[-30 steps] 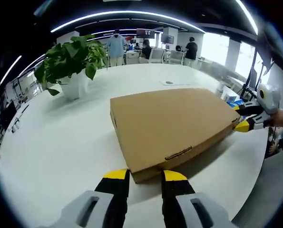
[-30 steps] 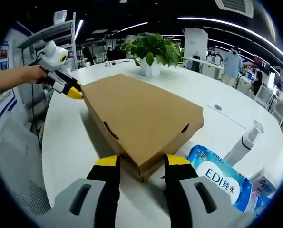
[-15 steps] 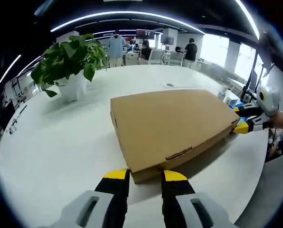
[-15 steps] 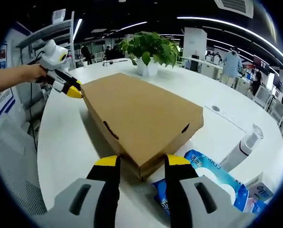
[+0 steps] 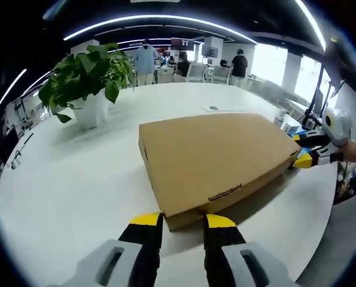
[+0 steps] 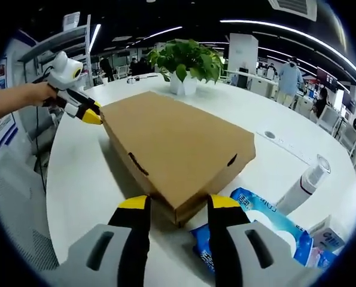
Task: Operate the shoe box by opening the lid, removing the specified soft item, and placing it in the target area until the item is outside and the box remains undamaged.
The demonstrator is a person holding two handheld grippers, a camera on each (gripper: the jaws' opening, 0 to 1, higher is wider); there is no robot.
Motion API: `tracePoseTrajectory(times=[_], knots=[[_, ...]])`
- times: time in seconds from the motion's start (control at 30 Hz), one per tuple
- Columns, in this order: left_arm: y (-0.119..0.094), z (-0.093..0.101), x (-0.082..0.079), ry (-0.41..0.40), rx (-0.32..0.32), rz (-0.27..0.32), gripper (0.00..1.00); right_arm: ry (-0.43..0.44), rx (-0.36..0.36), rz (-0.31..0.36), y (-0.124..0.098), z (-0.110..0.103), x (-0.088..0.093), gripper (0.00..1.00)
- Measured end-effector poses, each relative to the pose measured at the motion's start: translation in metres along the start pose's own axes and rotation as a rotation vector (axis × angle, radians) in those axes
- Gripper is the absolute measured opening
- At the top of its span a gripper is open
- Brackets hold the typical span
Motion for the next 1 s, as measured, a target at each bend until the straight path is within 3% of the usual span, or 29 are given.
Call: tracePoseTrajectory(times=[0.27,0.43,0.57,1.0], knots=[[-0.007,0.007,0.008,0.01,-0.006,0.014,0.33,0.002,0.014,0.024,-0.014,0.002,0.0,0.39],[-0.017,0.013,0.011,-0.004,-0.013,0.055,0.39,0.012,0.035,0.038,-0.029,0.006,0.005,0.44],[-0.027,0.019,0.012,-0.005,-0.017,0.089,0.44,0.017,0.069,0.054,-0.047,0.012,0.011,0.48],[-0.067,0.057,0.01,0.029,0.0,0.217,0.74,0.117,0.196,0.094,-0.119,0.03,0.047,0.7]])
Point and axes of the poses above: the point that each gripper's makers call its tool centre point, and the gripper's own axes: y roughly forward along the fingers, z roughly to its right, x roughly out of its underside, the point moved 7 cm from there along -y, roughly backward along the fingers, and after that the axes turned 9 degrees about -z, right-handed, at the moved point
